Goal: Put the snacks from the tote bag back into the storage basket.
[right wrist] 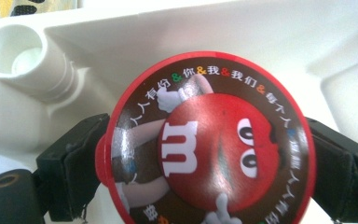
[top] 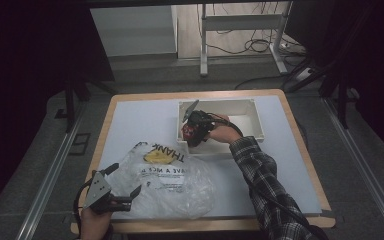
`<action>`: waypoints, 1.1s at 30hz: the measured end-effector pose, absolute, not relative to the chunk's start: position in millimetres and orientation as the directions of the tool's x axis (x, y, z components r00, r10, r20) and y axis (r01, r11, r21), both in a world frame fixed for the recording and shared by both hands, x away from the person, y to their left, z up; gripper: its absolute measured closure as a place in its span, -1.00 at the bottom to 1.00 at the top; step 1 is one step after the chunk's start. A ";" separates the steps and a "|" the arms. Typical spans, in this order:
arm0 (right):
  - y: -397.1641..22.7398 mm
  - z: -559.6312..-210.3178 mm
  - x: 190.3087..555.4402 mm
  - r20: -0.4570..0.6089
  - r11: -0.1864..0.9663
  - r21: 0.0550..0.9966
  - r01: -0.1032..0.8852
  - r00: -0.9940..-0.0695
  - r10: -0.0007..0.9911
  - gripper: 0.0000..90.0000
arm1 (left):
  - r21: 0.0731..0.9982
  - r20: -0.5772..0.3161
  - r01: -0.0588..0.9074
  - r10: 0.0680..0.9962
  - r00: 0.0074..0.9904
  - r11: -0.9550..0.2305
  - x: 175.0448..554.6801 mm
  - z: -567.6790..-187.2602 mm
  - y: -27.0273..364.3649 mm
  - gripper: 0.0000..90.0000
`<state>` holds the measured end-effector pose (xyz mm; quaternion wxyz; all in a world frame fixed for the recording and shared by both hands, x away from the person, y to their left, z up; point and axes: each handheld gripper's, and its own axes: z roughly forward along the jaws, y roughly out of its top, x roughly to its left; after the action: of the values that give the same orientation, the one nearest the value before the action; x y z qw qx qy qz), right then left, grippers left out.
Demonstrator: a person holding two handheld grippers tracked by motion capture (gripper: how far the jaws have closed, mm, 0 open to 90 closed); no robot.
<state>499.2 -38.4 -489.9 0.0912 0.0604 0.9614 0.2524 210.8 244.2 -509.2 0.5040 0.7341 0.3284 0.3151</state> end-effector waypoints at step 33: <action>-58.0 -467.1 487.1 -0.157 0.810 0.583 0.065 -0.969 0.190 -0.82 | 0.940 0.147 0.168 0.794 0.590 -0.298 211.1 -509.9 241.7 -1.00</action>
<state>487.1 -58.0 -467.1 0.1043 0.0673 0.9456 0.3008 211.1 241.7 -509.9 0.4955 0.7412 0.3245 0.3159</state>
